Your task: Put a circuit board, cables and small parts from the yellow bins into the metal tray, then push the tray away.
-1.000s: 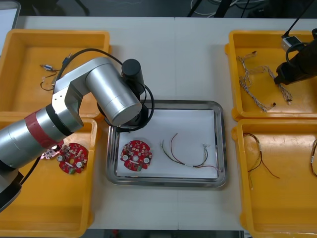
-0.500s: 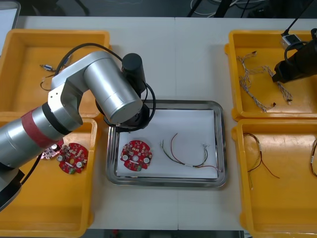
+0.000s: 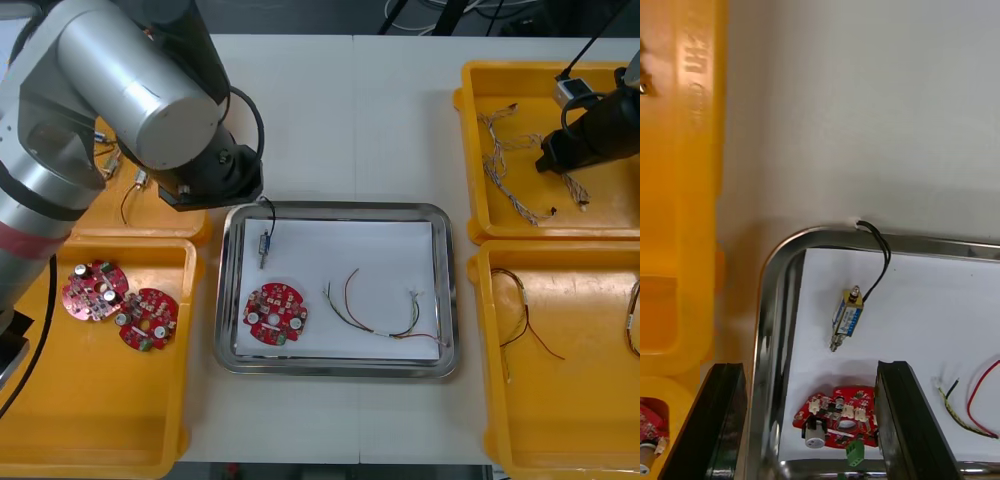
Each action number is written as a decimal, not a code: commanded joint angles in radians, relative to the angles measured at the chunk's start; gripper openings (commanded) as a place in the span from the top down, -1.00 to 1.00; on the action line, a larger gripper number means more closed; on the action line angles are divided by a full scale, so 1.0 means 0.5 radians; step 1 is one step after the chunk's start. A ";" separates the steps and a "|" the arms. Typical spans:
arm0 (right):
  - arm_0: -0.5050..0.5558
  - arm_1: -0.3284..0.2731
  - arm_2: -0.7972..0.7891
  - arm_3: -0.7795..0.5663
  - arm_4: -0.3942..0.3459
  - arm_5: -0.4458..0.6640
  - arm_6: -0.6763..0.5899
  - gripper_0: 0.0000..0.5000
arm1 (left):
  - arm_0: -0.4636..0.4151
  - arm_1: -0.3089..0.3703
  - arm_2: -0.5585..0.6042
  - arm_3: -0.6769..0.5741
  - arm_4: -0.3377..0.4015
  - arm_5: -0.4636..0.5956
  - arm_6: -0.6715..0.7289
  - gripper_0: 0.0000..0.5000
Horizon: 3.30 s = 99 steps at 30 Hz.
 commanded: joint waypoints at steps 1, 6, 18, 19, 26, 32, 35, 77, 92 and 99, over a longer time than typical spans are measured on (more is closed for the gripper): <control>0.056 0.018 -0.020 -0.022 -0.008 -0.008 0.052 -1.00 | -0.064 0.134 0.171 -0.071 0.055 0.043 -0.200 -1.00; 0.069 0.031 -0.007 -0.022 -0.011 -0.017 0.049 0.23 | -0.064 0.208 0.331 -0.043 0.089 0.141 -0.408 -1.00; 0.075 0.027 0.033 -0.084 0.014 0.035 0.034 1.00 | -0.064 0.340 0.564 0.169 0.138 0.156 -0.872 -1.00; 0.075 0.024 0.036 -0.117 0.020 0.069 0.034 1.00 | -0.064 0.346 0.582 0.193 0.135 0.156 -0.915 -1.00; 0.075 -0.058 0.048 -0.464 0.032 0.467 -0.003 1.00 | -0.061 0.383 0.730 0.405 0.113 0.113 -1.231 -1.00; 0.075 -0.160 0.048 -0.725 0.014 0.777 -0.037 1.00 | -0.058 0.383 0.843 0.583 0.073 0.018 -1.430 -1.00; 0.084 -0.218 0.048 -0.851 0.007 0.992 -0.055 1.00 | -0.055 0.380 0.914 0.669 0.052 -0.043 -1.544 -1.00; 1.143 -0.411 0.471 -3.863 -1.143 1.905 -0.932 1.00 | 0.163 0.389 0.739 1.163 0.021 -1.022 -2.053 -1.00; 1.161 -0.531 1.060 -4.225 -1.241 1.458 -0.856 1.00 | 0.044 0.389 0.610 1.316 0.000 -1.074 -2.044 -1.00; 1.063 -0.519 1.386 -4.222 -1.140 1.253 -0.810 1.00 | -0.055 0.389 0.493 1.497 0.012 -1.166 -2.038 -1.00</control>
